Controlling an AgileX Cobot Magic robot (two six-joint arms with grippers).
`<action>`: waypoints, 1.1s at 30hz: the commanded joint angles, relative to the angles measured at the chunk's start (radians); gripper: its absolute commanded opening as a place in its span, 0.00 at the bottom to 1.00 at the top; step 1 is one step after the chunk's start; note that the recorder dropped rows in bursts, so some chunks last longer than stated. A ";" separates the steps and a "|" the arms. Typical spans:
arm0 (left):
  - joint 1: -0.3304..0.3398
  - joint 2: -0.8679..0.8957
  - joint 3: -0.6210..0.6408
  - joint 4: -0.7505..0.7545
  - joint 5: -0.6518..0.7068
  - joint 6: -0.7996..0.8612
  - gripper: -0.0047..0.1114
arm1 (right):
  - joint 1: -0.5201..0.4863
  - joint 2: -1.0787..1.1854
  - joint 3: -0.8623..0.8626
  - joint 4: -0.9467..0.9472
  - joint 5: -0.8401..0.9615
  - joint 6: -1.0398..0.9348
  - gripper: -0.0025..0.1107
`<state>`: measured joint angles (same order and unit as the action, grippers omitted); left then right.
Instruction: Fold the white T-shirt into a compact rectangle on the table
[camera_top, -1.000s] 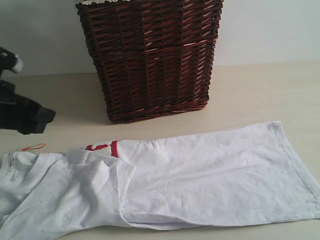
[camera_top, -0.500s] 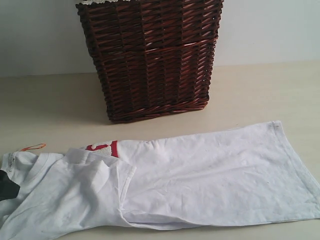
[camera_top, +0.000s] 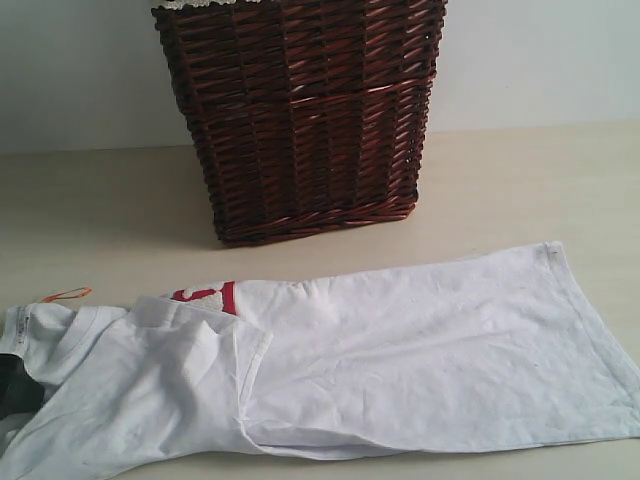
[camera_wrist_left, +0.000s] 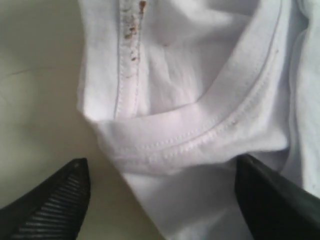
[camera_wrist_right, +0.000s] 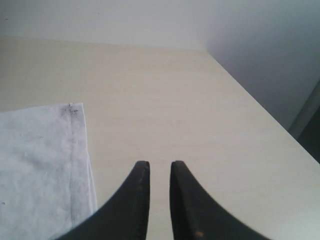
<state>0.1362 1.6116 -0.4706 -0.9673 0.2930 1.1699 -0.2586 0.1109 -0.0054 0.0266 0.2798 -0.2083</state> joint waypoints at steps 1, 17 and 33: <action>0.003 0.041 0.002 -0.085 0.024 0.064 0.61 | -0.003 -0.007 0.005 0.001 -0.006 0.000 0.17; 0.003 0.093 0.002 -0.350 0.094 0.327 0.04 | -0.003 -0.007 0.005 0.001 -0.006 0.000 0.17; 0.005 -0.092 0.013 -0.264 0.084 0.337 0.04 | -0.003 -0.007 0.005 0.001 -0.006 0.000 0.17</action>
<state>0.1381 1.5457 -0.4668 -1.2511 0.3906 1.5059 -0.2586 0.1109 -0.0054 0.0266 0.2798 -0.2083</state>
